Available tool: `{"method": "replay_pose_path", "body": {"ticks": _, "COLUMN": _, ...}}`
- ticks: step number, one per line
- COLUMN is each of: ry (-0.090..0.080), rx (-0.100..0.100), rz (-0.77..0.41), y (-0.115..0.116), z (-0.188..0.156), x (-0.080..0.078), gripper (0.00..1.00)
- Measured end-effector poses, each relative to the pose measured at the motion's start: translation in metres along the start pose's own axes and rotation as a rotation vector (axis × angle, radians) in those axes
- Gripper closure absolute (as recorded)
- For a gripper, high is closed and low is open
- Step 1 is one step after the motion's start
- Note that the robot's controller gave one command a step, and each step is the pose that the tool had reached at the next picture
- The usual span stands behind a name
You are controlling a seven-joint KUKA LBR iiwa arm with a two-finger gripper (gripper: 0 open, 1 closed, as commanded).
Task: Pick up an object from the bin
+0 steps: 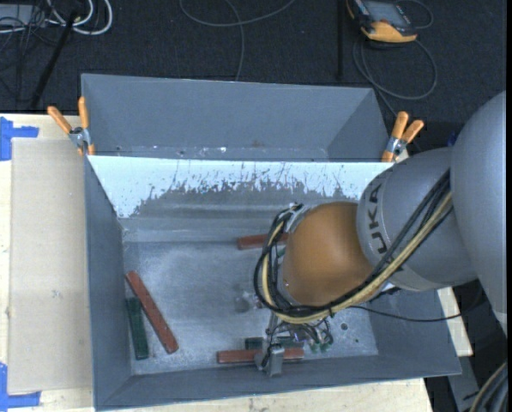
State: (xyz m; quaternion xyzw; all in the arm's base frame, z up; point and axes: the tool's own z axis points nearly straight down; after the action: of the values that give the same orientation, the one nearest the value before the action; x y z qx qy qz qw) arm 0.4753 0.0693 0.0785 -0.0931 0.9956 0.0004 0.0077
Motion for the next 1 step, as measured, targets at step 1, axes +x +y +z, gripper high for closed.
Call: {"method": "replay_pose_path", "body": {"ticks": 1, "ry": -0.006, "rx": 0.002, "rz": -0.1, "y": 0.013, "z": 0.005, "x": -0.0057, "gripper": 0.0}}
